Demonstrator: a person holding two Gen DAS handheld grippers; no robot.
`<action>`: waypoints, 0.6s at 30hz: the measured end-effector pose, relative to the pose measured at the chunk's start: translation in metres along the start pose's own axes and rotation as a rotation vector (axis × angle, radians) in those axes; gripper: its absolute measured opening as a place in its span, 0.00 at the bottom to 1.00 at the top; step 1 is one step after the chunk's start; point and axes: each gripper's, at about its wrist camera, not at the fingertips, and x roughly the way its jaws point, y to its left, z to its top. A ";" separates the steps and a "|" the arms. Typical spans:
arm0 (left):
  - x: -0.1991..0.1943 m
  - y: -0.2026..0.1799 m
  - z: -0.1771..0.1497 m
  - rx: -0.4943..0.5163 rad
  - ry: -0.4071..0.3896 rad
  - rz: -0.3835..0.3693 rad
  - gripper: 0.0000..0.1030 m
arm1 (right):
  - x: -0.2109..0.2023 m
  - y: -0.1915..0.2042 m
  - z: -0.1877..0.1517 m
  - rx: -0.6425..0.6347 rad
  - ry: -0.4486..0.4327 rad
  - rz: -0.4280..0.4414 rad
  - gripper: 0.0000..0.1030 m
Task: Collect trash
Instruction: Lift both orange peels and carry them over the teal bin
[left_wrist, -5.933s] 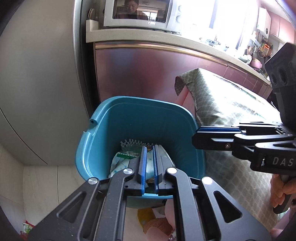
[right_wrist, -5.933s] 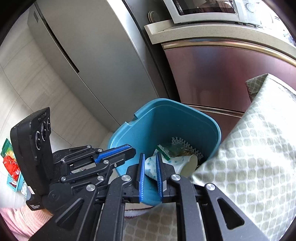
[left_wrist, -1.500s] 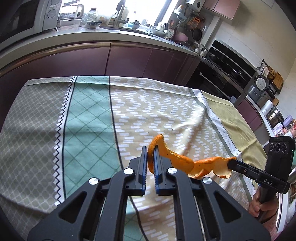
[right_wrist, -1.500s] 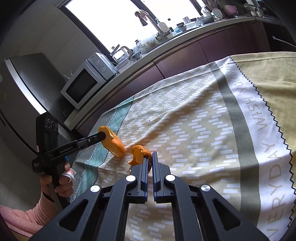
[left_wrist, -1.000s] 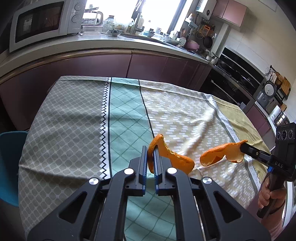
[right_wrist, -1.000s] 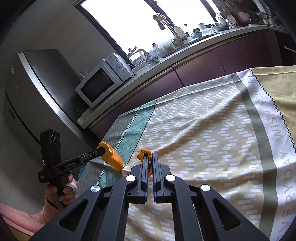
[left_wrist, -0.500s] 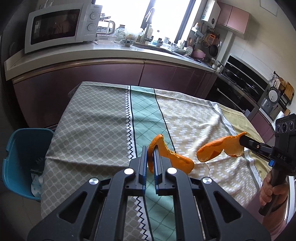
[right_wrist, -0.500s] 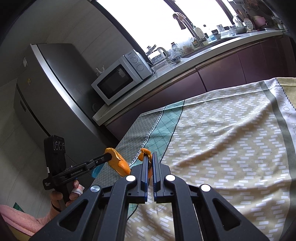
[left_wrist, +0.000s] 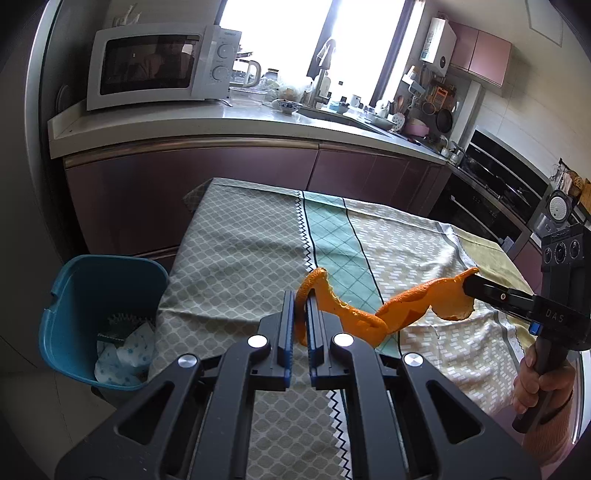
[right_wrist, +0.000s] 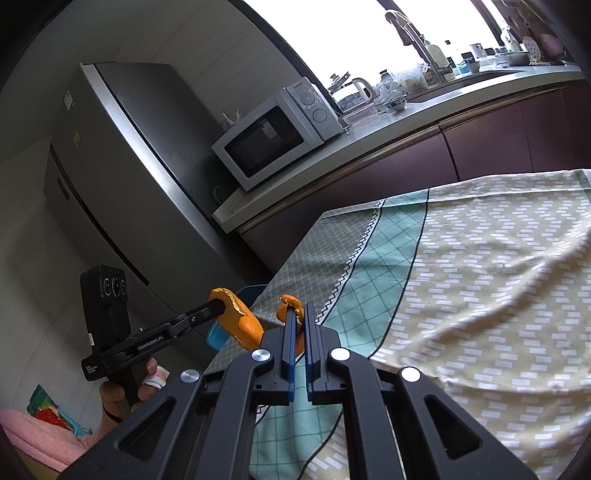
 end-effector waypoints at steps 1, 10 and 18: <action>-0.001 0.003 0.001 -0.003 -0.003 0.005 0.06 | 0.003 0.003 0.000 -0.003 0.005 0.006 0.03; -0.022 0.034 0.001 -0.035 -0.029 0.057 0.06 | 0.034 0.024 0.005 -0.027 0.046 0.056 0.03; -0.034 0.052 0.003 -0.054 -0.050 0.095 0.06 | 0.060 0.041 0.011 -0.046 0.074 0.089 0.03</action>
